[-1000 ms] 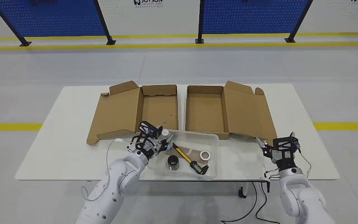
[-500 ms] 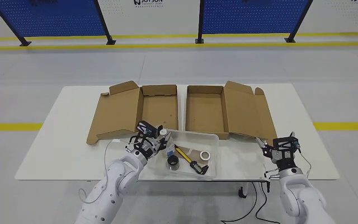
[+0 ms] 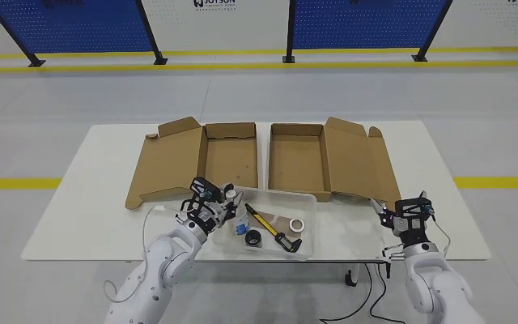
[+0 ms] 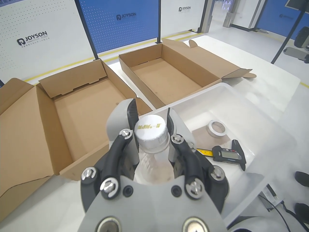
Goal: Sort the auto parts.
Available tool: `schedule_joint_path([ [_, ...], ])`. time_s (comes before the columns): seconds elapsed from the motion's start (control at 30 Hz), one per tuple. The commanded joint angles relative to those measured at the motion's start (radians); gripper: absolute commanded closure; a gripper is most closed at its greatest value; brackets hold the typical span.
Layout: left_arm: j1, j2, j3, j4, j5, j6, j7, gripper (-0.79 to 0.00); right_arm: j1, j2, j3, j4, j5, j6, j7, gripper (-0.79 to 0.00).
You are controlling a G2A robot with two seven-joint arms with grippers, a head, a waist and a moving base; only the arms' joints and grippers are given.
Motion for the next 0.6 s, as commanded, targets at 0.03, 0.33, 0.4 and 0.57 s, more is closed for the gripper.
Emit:
schedule_joint_path([
  [0.03, 0.001, 0.0, -0.004, -0.015, 0.001, 0.002, 0.005, 0.0, 0.0, 0.0, 0.0, 0.0, 0.0, 0.0, 0.0, -0.785],
  [0.33, 0.006, 0.004, -0.025, -0.097, 0.003, -0.013, 0.014, 0.0, 0.0, 0.0, 0.0, 0.0, 0.0, 0.0, 0.0, -0.785],
  [0.4, 0.013, 0.005, -0.03, -0.117, 0.001, -0.019, 0.015, 0.0, 0.0, 0.0, 0.0, 0.0, 0.0, 0.0, 0.0, -0.785],
  [0.57, 0.03, 0.009, -0.037, -0.156, 0.028, -0.028, 0.022, 0.0, 0.0, 0.0, 0.0, 0.0, 0.0, 0.0, 0.0, -0.785],
])
